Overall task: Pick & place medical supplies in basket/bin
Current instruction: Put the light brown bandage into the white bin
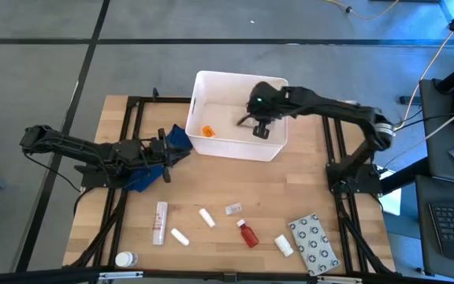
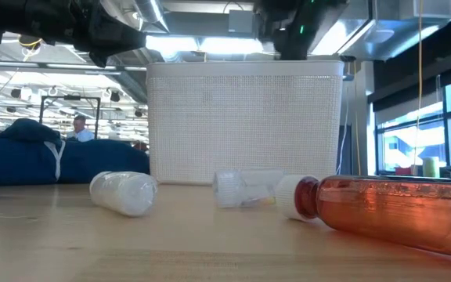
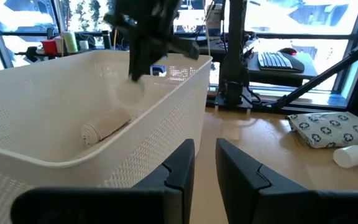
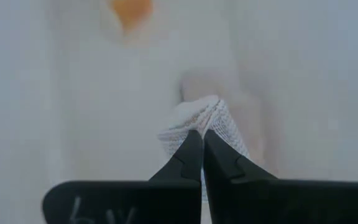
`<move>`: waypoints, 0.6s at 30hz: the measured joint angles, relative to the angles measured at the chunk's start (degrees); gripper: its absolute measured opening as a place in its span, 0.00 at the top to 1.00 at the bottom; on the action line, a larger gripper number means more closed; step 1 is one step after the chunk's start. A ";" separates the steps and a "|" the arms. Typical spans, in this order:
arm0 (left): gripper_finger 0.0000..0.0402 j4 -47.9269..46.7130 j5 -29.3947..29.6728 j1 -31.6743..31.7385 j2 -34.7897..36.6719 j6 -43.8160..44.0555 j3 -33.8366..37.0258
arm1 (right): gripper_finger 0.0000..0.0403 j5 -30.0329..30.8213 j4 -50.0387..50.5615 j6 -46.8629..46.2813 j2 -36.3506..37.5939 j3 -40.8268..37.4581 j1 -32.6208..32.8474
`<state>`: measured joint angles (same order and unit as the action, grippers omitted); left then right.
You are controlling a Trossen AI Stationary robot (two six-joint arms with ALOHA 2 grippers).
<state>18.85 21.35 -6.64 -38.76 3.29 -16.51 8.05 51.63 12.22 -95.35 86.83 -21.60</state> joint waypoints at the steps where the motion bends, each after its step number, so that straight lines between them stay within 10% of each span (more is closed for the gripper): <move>1: 0.85 -0.26 0.01 0.00 0.00 0.00 0.00 | 1.00 -1.52 0.49 0.07 -1.56 0.00 -0.78; 18: 0.85 -4.52 -3.46 -0.01 -0.02 6.64 0.00 | 1.00 -8.19 4.07 0.51 -16.56 0.00 -2.78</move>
<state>14.33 17.89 -6.66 -38.78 9.93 -16.51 -0.14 55.70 12.73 -111.91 86.83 -24.38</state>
